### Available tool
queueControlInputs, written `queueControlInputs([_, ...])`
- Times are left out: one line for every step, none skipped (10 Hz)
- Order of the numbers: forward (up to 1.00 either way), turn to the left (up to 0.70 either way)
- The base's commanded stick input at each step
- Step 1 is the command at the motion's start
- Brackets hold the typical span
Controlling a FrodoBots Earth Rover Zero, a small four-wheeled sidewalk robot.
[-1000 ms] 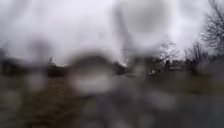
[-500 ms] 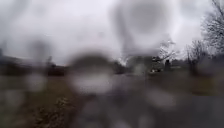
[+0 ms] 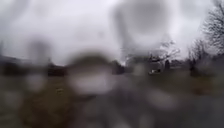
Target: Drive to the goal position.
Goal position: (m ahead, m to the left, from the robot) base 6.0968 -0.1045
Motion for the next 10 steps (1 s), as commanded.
queueControlInputs([0.85,0.0])
queueControlInputs([0.85,0.0])
queueControlInputs([0.85,0.0])
queueControlInputs([0.85,0.0])
queueControlInputs([0.85,0.0])
queueControlInputs([0.85,0.0])
queueControlInputs([0.85,0.0])
queueControlInputs([0.85,0.0])
queueControlInputs([0.85,0.0])
queueControlInputs([0.85,0.0])
